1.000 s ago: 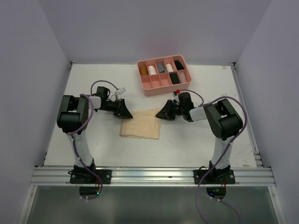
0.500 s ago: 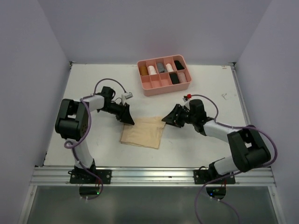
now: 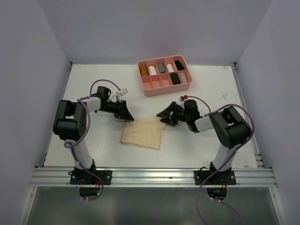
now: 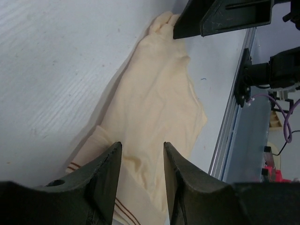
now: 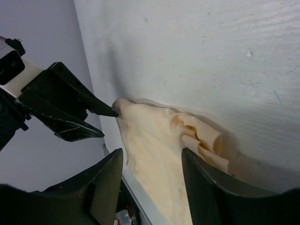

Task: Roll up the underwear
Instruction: Fold the underwear

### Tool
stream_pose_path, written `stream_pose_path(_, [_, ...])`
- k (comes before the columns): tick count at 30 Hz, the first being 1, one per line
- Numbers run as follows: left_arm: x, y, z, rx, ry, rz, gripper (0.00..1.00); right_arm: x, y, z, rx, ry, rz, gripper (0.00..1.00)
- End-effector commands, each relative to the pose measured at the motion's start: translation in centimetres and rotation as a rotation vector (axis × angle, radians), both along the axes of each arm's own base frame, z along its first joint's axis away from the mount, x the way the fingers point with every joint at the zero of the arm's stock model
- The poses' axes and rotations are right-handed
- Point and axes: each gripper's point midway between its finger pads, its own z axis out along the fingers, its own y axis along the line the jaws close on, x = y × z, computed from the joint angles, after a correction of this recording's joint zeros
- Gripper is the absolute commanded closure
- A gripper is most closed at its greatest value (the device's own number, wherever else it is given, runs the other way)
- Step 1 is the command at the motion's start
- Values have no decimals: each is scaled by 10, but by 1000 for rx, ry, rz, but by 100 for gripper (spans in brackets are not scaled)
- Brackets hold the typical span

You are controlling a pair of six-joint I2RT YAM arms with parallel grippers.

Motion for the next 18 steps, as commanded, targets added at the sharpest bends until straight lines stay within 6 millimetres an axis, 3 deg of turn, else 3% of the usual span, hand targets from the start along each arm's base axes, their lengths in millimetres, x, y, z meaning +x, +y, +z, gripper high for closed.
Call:
stream_pose_path(1, [16,12,-24,14,36,104,56,10,9,6,94,-49,-34,44])
stream_pose_path(2, [16,16,-32,19,59,122,57,11,6,-9,68,-26,-50,45])
stream_pose_path(7, [18,38,-71,49,196,208,58,0,-5,-47,-14,48,-81,49])
stream_pose_path(10, [17,40,-76,51,210,204,58,-8,-13,-55,-68,65,-78,50])
stream_pose_path(11, [14,36,-67,8,213,186,58,-9,-13,-54,-77,56,-65,50])
stream_pose_path(14, [12,31,-31,-64,79,75,55,-8,-8,-26,-74,-1,-16,51])
stream_pose_path(15, [11,31,-12,-71,14,45,55,-1,-4,-9,-74,-42,-1,51])
stream_pose_path(16, [-2,31,-2,-71,40,20,54,-5,-3,9,-81,-53,22,51])
stream_pose_path(18, [-6,34,17,-59,-101,-61,54,-1,8,43,-85,-143,81,51])
